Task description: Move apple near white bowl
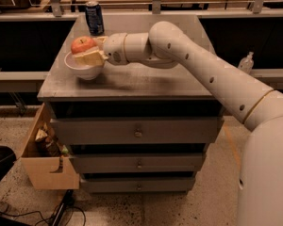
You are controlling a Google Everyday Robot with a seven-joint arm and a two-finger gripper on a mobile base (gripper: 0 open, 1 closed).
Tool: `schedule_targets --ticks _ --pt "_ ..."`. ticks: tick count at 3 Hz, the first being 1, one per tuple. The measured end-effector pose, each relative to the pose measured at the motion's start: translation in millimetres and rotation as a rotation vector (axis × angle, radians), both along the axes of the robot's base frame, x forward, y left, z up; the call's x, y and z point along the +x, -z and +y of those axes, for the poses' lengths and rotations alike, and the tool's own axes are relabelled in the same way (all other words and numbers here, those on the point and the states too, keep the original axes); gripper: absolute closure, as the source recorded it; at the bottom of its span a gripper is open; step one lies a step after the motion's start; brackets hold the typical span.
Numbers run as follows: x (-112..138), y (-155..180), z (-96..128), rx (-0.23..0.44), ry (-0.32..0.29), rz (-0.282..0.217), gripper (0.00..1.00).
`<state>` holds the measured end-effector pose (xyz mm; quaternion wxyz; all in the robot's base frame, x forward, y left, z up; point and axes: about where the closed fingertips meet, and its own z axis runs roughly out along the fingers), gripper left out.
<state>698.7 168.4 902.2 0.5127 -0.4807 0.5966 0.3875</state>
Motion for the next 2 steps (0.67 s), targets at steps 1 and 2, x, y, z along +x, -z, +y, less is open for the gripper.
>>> schedule_targets --ticks 1,2 --pt "-1.1 0.3 2.9 0.0 -0.005 0.001 0.36" --pt "-2.2 0.5 5.7 0.001 -0.009 0.001 0.12"
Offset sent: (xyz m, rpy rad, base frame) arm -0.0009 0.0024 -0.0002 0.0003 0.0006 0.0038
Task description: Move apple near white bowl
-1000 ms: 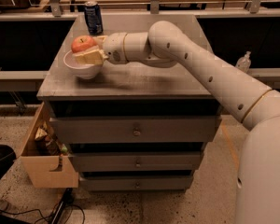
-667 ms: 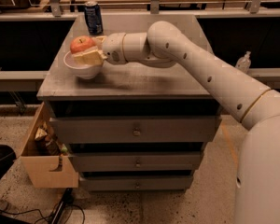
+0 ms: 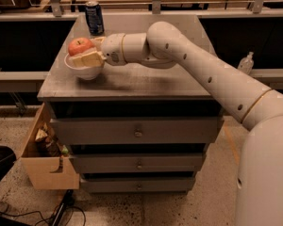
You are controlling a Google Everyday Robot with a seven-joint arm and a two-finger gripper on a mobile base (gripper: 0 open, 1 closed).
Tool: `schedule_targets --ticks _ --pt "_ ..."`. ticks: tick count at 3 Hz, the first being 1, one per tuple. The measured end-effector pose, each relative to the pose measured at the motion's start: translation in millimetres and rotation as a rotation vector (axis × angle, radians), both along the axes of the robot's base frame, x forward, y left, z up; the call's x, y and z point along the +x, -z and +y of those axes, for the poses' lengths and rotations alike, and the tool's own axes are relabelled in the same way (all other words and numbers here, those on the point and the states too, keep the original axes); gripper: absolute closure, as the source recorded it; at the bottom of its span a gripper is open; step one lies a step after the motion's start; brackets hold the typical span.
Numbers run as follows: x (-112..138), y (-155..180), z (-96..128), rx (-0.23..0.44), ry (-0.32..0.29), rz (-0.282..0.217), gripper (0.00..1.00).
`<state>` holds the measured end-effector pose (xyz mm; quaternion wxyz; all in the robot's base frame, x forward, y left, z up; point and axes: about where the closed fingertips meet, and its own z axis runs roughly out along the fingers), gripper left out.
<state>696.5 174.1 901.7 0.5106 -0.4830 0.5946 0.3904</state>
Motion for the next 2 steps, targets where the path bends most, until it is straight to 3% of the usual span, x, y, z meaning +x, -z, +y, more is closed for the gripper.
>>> schedule_targets --ticks 1,2 --pt "-1.1 0.2 2.7 0.0 -0.004 0.001 0.0" --pt "-1.1 0.2 2.8 0.0 -0.005 0.001 0.0"
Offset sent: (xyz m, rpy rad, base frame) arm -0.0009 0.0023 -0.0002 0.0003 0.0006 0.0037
